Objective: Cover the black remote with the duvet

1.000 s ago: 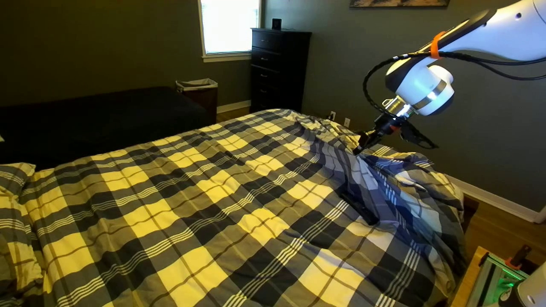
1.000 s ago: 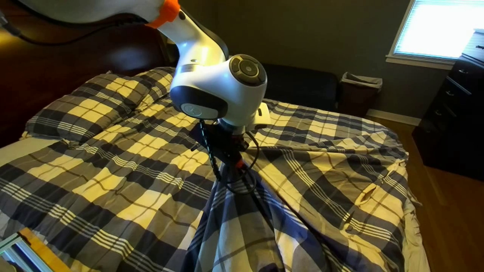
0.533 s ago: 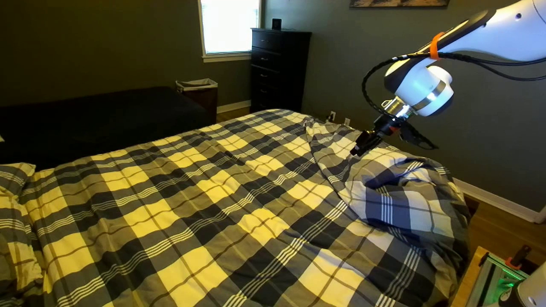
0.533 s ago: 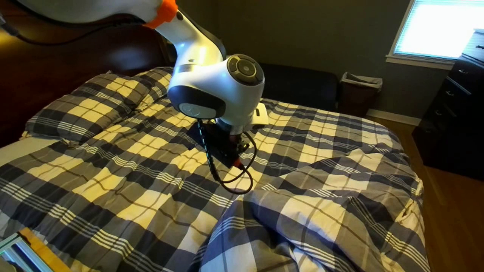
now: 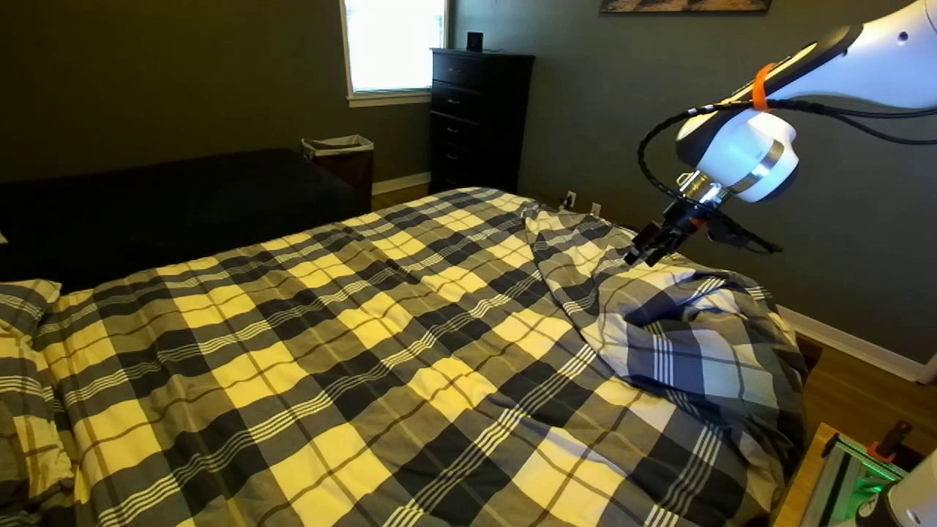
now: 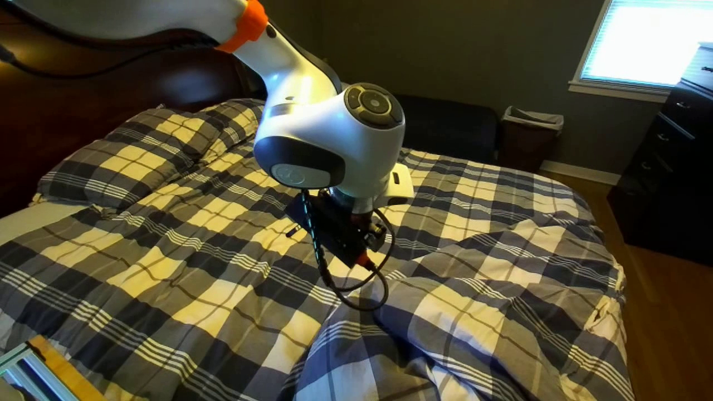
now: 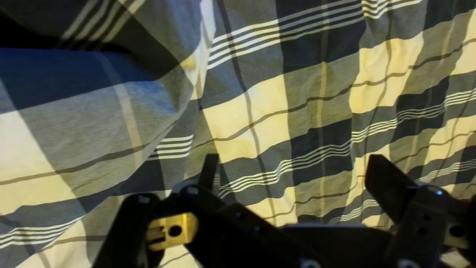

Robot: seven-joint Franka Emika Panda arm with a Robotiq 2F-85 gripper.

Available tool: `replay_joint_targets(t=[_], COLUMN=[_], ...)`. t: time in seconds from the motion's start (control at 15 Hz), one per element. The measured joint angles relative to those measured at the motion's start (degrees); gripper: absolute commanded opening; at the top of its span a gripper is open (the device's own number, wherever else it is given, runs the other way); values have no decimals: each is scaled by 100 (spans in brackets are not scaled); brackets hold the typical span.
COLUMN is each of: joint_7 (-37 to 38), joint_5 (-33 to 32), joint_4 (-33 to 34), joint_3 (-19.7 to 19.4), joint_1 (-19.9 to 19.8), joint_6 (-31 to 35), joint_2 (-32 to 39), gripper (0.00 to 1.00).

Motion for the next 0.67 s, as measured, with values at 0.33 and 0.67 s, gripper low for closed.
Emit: replay_joint_targets(t=[0.33,0.67], joint_7=[953,2553], joint_5=[-1261,-3334], joint_4=[-142,-397], joint_3=[-250,-532], joint_1=[-40,-88], joint_6=[1240,2211], joint_2=[-1,24], gripper=[100,100])
